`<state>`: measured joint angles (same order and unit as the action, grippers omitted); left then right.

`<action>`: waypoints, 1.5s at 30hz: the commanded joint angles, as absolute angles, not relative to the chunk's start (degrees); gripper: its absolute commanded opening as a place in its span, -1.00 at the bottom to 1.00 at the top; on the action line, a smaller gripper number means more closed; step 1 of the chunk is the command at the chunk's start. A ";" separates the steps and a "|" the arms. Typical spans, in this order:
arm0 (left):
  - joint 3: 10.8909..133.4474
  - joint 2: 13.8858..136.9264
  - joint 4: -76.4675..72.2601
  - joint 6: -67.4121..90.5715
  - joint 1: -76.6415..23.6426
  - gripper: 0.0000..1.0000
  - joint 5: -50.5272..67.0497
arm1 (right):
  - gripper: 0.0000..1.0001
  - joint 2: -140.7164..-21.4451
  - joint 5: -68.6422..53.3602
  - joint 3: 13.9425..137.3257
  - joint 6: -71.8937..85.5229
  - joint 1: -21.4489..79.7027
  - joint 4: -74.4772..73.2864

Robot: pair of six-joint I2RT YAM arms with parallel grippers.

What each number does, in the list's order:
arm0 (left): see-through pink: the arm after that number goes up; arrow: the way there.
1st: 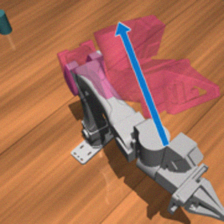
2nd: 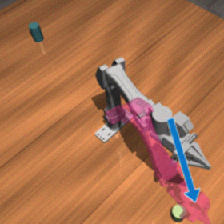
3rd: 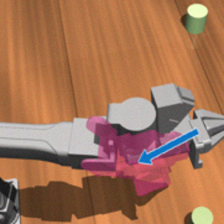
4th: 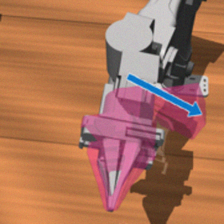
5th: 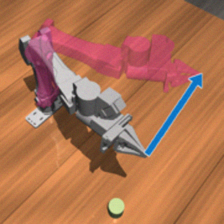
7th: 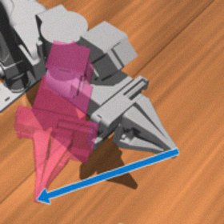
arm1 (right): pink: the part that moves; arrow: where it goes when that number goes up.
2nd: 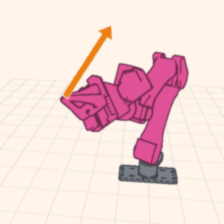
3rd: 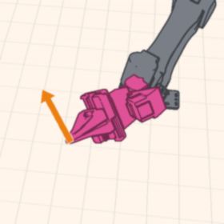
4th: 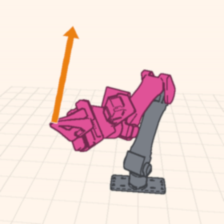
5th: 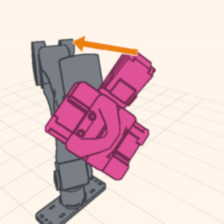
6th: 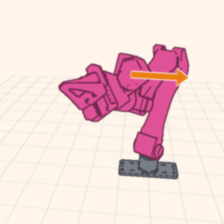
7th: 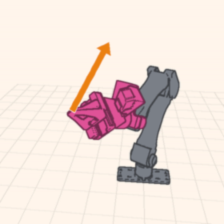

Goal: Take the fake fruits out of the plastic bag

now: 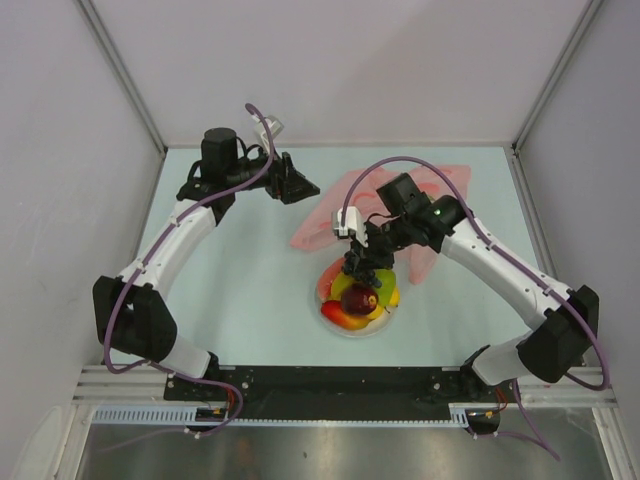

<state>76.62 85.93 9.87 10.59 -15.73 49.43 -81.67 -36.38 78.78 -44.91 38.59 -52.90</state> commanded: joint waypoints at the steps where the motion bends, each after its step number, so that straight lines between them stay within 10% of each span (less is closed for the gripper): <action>1: 77.34 84.99 8.17 11.07 -15.73 0.64 49.83 | -0.92 -82.44 -36.39 81.21 -46.32 38.94 -54.05; 36: 78.92 88.07 5.54 14.33 -15.73 0.63 52.29 | -0.61 -84.46 -35.42 80.95 -47.99 39.02 -56.60; 45: 78.66 87.80 5.36 14.33 -15.73 0.63 52.47 | 0.05 -83.50 -35.25 80.95 -48.08 39.20 -57.30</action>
<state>76.62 88.03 7.77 13.58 -15.73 50.81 -84.23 -35.53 78.81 -47.66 38.85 -56.27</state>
